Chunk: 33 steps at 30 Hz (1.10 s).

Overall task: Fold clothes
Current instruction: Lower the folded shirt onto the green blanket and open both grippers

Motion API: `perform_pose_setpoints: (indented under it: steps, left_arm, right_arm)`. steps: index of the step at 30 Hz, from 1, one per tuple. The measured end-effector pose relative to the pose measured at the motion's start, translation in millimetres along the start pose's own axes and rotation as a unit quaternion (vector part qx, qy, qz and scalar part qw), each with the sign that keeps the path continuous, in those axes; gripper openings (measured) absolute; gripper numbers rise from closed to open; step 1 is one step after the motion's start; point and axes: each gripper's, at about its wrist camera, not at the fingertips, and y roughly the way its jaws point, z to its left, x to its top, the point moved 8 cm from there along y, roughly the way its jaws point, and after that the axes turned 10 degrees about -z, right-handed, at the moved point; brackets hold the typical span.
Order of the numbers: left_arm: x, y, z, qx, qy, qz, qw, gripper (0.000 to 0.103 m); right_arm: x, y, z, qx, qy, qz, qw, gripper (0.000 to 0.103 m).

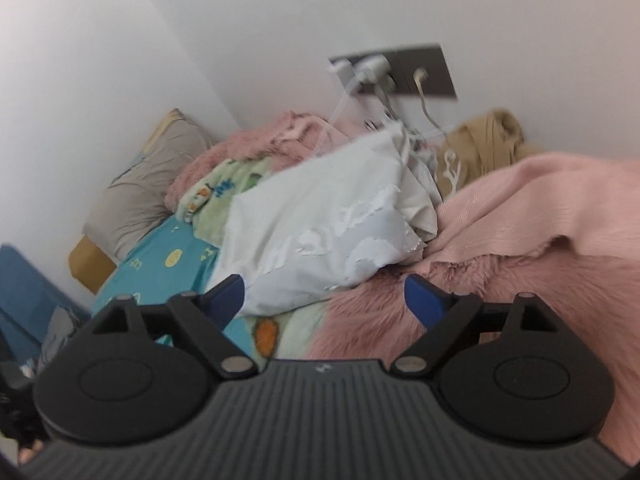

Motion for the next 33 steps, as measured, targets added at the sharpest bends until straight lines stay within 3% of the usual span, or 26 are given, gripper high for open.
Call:
perform_pose_setpoints:
  steps: [6,13,18,23,33]
  left_arm:
    - [20.9,-103.1,-25.8,0.020,0.047,-0.061,0.9968,0.103]
    - [21.2,-209.8,-40.3,0.048,0.054,-0.106,0.9917,0.103]
    - [13.2,-265.8,-47.0,0.046,0.042,-0.126,0.9901,0.103]
    - [8.1,-293.6,-35.0,0.056,0.029,-0.149,0.9868,0.103]
    - [-1.6,-289.8,-11.7,0.085,0.035,-0.143,0.9853,0.103]
  right_arm:
    - [-4.4,-72.2,31.5,0.016,-0.060,-0.046,0.997,0.089]
    - [-24.0,-153.5,65.1,0.047,-0.126,-0.082,0.988,0.089]
    - [-36.5,-198.7,84.1,0.066,-0.155,-0.114,0.979,0.089]
    - [-46.2,-217.7,95.9,0.075,-0.172,-0.131,0.974,0.089]
    - [-51.8,-207.0,96.4,0.053,-0.190,-0.151,0.969,0.089]
